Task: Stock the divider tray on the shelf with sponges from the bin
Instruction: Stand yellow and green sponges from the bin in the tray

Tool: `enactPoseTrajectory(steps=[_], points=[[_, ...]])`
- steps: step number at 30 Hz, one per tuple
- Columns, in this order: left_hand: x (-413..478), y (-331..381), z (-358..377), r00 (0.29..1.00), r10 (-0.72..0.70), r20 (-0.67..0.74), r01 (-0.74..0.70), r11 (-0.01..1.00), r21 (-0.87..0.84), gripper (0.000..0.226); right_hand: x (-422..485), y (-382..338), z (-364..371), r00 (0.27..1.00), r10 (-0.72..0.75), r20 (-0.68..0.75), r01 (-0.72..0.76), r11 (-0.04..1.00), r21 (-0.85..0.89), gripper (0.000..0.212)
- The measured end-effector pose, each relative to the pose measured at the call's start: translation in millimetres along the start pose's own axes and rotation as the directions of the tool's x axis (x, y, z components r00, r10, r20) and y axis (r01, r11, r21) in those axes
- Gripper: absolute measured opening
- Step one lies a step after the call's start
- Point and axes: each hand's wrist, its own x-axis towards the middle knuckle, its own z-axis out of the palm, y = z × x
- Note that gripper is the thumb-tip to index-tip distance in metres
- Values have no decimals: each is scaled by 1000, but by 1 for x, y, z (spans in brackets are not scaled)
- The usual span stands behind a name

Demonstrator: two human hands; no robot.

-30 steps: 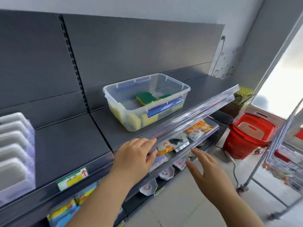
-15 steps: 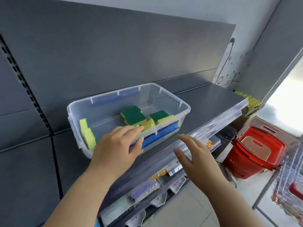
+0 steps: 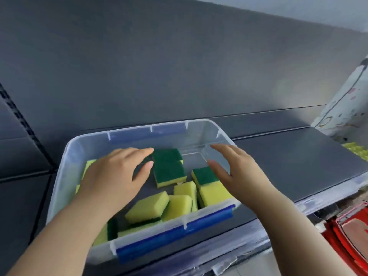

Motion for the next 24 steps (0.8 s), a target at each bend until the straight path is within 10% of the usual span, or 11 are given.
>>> enactPoseTrajectory(steps=[4,13,24], points=[[-5,-2,-7,985,-171,-23,173,975,143,45,81,-1,27,921,-206,331,258,958,-121,46],[-21,10,-6,926,-375,-48,371,875,312,43,137,-19,120,482,-405,777,780,602,-171,59],[8,-4,8,989,-141,42,117,927,355,25,131,-15,100,613,-439,657,712,668,-218,50]])
